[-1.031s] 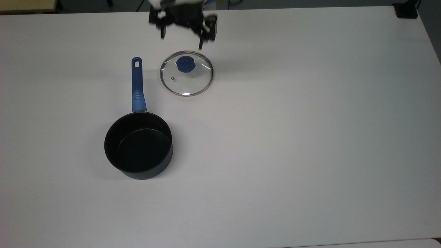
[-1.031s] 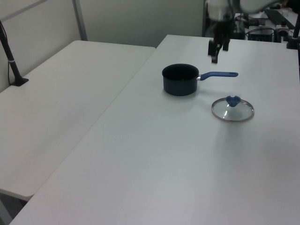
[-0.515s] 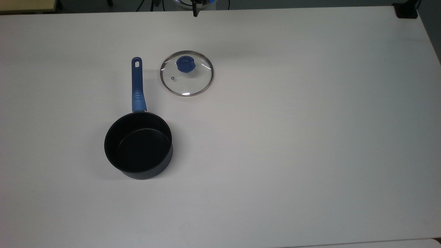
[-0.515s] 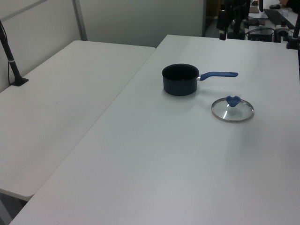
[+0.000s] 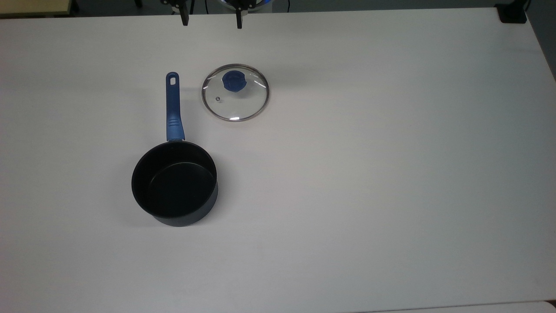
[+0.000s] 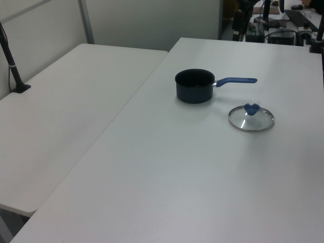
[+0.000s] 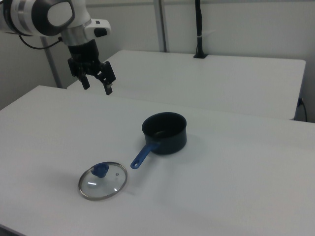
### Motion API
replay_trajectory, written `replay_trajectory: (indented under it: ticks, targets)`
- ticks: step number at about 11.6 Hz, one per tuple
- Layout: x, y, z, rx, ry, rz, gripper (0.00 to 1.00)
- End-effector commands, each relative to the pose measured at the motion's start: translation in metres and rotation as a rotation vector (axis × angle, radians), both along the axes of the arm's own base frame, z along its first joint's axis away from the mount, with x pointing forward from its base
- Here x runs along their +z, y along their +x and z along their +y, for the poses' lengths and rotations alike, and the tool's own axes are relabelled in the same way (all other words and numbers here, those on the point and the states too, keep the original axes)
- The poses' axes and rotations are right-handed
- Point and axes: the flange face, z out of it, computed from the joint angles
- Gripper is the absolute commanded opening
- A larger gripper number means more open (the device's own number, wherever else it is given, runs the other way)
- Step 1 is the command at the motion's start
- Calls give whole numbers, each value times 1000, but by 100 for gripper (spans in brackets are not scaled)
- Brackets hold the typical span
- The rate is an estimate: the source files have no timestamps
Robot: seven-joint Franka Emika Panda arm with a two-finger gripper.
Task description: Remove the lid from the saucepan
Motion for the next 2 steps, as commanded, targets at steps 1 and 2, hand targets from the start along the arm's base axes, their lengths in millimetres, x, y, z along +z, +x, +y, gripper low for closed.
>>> replay_trajectory:
  ticks: [1,2]
  targets:
    - [1,5,-6,14,-14,-4,100]
    - [1,5,-5,17,-14,-1,100]
